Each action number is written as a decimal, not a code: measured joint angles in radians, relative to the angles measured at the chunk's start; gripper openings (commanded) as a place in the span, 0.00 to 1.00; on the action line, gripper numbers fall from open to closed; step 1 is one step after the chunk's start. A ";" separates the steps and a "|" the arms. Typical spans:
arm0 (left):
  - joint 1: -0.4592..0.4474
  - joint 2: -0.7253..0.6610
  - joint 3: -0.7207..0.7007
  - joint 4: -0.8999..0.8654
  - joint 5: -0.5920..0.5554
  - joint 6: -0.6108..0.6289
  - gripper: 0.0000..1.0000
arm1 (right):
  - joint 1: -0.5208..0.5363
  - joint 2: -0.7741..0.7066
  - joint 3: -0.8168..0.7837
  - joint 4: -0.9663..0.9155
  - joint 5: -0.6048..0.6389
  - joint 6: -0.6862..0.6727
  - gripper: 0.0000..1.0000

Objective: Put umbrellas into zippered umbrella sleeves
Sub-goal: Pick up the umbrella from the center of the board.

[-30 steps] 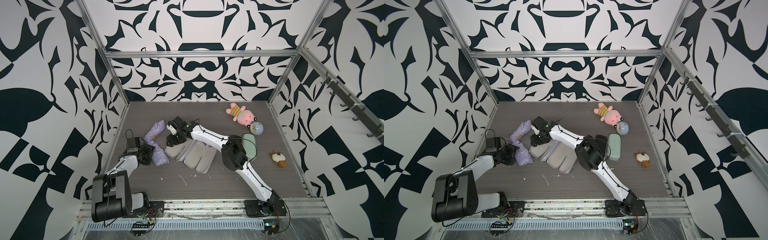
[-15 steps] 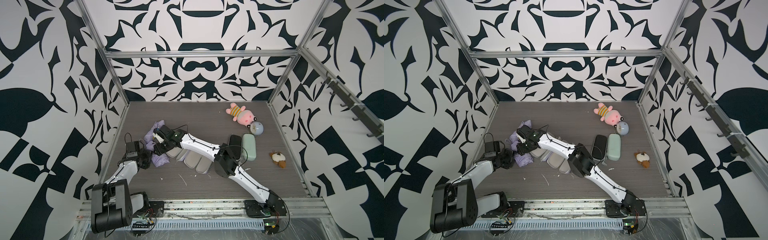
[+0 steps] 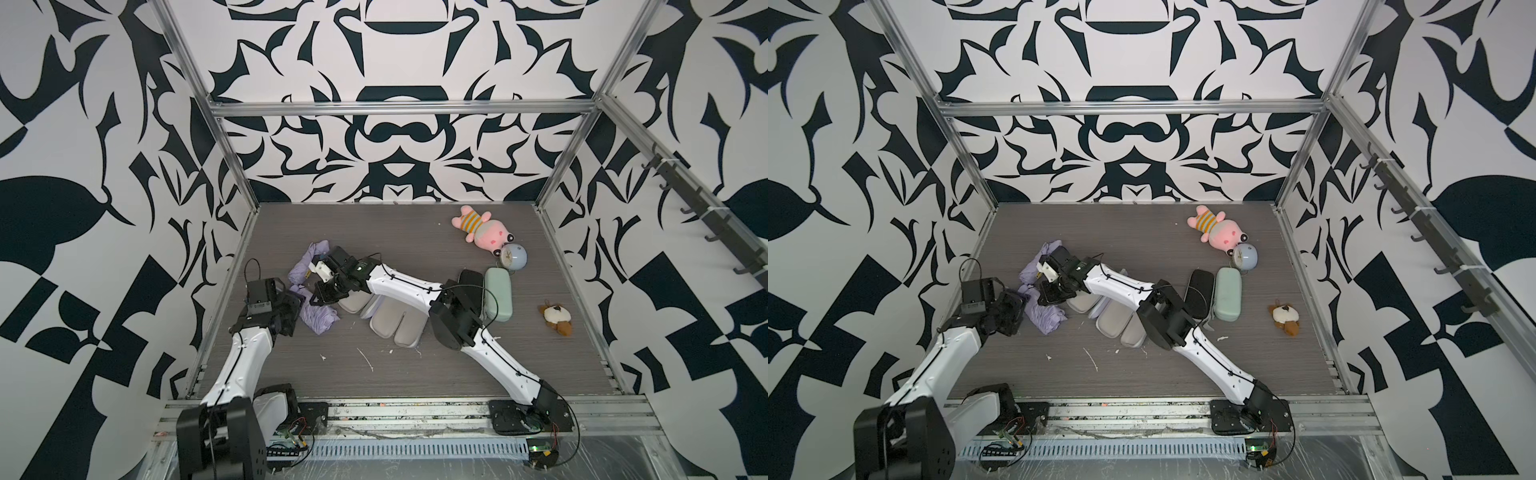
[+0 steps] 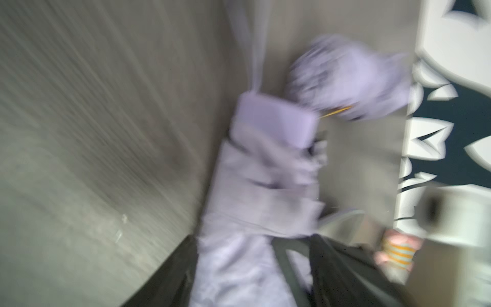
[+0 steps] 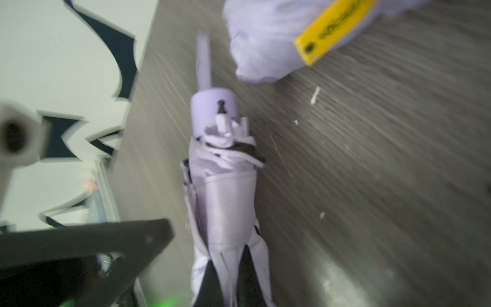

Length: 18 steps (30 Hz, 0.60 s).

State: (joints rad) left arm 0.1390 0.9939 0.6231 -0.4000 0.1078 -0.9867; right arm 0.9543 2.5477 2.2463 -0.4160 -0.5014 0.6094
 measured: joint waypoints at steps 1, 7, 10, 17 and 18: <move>0.000 -0.013 0.070 -0.042 -0.021 0.034 0.76 | -0.008 -0.026 -0.032 0.026 -0.007 0.023 0.00; -0.023 -0.011 0.401 -0.172 -0.050 0.250 0.77 | -0.109 -0.328 -0.407 0.292 -0.011 0.179 0.00; -0.147 0.041 0.462 -0.227 -0.038 0.339 0.81 | -0.163 -0.579 -0.698 0.410 0.047 0.258 0.00; -0.555 0.237 0.479 -0.301 -0.023 0.494 0.99 | -0.154 -1.113 -1.288 0.479 0.286 0.460 0.00; -0.600 0.264 0.479 -0.305 -0.026 0.508 1.00 | -0.138 -1.165 -1.343 0.454 0.312 0.485 0.00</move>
State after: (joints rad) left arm -0.4610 1.2583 1.1023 -0.7052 0.0814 -0.4789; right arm 0.8165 1.3827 0.9035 0.0383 -0.1890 1.0946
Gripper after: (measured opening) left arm 0.977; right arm 0.049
